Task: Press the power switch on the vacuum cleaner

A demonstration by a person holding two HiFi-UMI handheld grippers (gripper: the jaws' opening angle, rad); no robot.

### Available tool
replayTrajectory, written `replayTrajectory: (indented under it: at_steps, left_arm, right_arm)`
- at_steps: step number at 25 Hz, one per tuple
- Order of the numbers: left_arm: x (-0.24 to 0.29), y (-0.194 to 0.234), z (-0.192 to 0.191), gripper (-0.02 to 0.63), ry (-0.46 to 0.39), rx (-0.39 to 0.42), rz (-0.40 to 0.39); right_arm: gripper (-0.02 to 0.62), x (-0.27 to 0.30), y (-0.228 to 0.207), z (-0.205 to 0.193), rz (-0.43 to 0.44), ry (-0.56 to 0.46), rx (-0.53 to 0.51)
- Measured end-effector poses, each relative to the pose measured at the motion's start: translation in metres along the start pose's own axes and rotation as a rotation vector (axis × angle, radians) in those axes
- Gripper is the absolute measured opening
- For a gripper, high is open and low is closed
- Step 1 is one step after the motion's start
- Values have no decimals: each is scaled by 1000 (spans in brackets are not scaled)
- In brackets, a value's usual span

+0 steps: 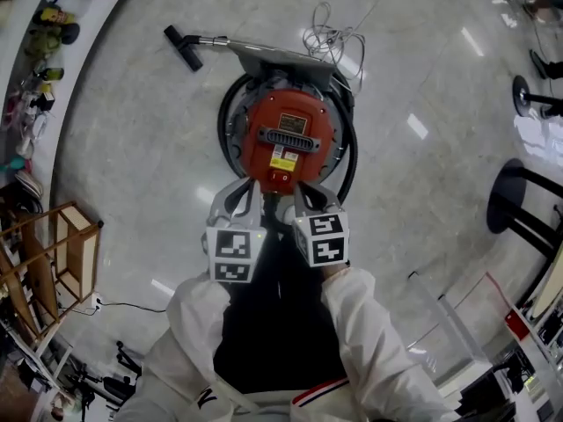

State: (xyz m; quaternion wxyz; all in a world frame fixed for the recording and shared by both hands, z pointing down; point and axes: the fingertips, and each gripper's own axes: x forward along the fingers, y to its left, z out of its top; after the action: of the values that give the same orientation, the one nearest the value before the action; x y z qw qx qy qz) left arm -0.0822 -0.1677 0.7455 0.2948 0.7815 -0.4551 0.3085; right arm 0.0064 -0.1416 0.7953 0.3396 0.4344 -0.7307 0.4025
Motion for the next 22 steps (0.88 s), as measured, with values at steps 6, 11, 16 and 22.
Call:
replayTrajectory:
  at_steps: [6, 11, 16, 22]
  left_arm:
    - [-26, 0, 17, 0, -42, 5, 30]
    - [-60, -4, 37, 0, -66, 27, 42]
    - [-90, -14, 72, 0, -109, 42, 52]
    - [-130, -14, 114, 0, -174, 69, 69]
  right_arm:
    - [0, -35, -3, 14, -16, -39, -20]
    - [0, -82, -1, 36, -33, -89, -31]
    - [0, -134, -11, 76, -62, -182, -40]
    - [0, -202, -15, 128, -105, -309, -48]
